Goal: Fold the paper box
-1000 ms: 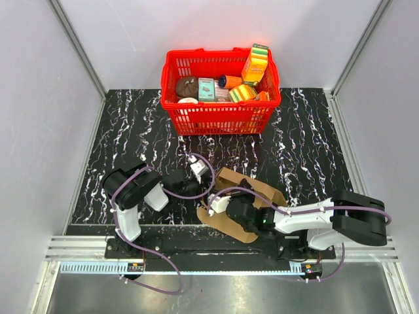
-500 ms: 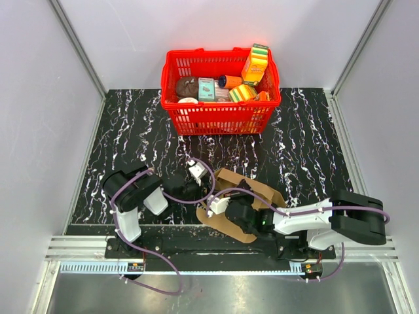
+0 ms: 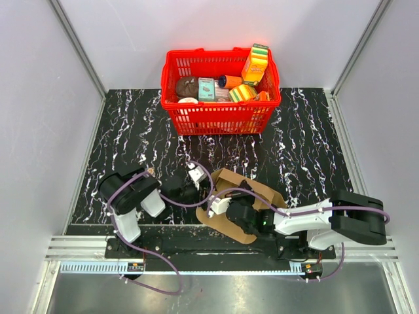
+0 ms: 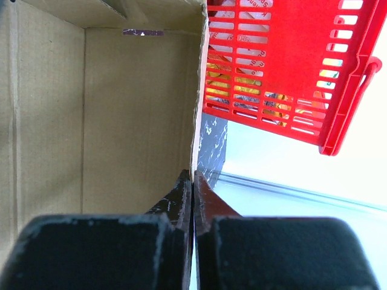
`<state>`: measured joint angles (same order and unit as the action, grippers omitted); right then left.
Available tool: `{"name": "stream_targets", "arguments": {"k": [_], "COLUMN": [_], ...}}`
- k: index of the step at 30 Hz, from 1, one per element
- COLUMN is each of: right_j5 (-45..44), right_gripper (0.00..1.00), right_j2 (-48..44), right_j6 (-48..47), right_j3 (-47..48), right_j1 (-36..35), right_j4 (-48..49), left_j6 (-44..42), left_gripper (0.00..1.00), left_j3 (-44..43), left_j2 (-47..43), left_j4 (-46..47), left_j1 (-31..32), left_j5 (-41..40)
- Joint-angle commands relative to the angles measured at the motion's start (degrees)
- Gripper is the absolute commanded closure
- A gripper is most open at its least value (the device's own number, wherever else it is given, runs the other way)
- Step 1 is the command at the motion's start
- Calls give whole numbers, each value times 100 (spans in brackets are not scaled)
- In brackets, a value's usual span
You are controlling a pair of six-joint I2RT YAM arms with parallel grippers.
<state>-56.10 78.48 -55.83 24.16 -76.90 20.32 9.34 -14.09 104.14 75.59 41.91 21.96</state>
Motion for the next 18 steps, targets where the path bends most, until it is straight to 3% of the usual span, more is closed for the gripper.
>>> {"name": "stream_targets", "arguments": {"k": [1, 8, 18], "right_j5": [-95, -112, -138], "right_gripper": [100, 100, 99], "right_j2": [-131, -69, -52], "right_j6": [143, 143, 161], "right_j3": [-61, -61, -96], "right_j1": [-70, -70, -70], "right_j4": [280, 359, 368], "left_j6": [208, 454, 823], "left_gripper": [1, 1, 1], "left_j3": [310, 898, 2014], "left_j2": [-306, -508, -1658], "left_j4": [1230, 1441, 1890], "left_j1": [19, 19, 10], "left_j5": [546, 196, -1481]}}
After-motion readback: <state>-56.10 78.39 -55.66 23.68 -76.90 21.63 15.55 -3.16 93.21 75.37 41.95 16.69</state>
